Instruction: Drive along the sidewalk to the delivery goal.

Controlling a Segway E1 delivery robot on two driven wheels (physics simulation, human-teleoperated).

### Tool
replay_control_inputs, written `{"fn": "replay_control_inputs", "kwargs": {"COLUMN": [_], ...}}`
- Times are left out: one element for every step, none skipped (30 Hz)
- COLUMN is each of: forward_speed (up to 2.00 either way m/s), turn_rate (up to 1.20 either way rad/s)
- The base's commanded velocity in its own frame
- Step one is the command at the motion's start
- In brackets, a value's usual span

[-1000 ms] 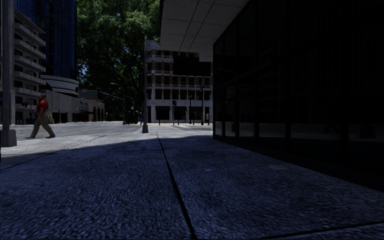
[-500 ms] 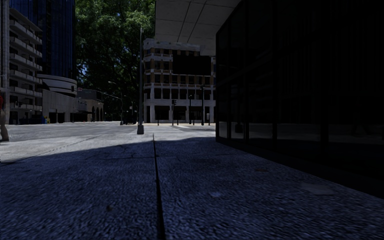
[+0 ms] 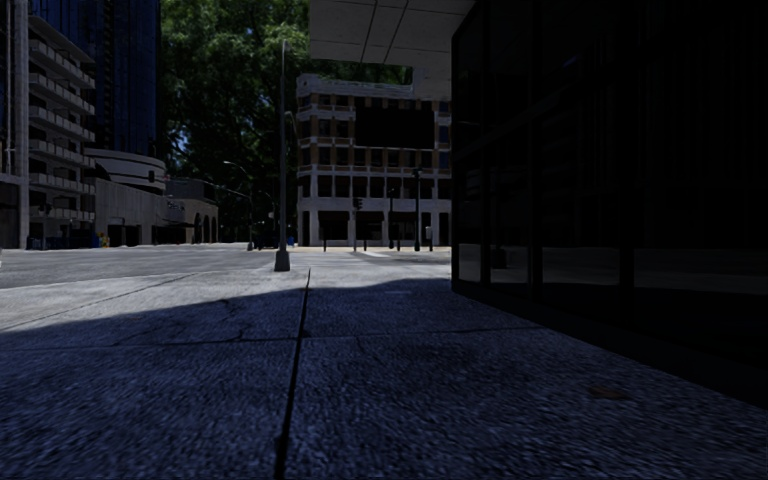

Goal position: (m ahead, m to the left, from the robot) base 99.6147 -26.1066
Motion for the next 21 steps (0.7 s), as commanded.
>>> {"fn": "replay_control_inputs", "kwargs": {"forward_speed": [2.0, 2.0, 2.0, 2.0, 2.0, 2.0, 2.0, 2.0, 2.0, 2.0, 2.0, 2.0, 2.0, 2.0, 2.0, 2.0, 2.0, 2.0, 2.0, 2.0, 2.0], "turn_rate": [0.27, 0.27, 0.27, 0.27, 0.27, 0.27, 0.27, 0.27, 0.27, 0.27, 0.27, 0.27, 0.27, 0.27, 0.27, 0.27, 0.27, 0.27, 0.27, 0.27, 0.27]}}
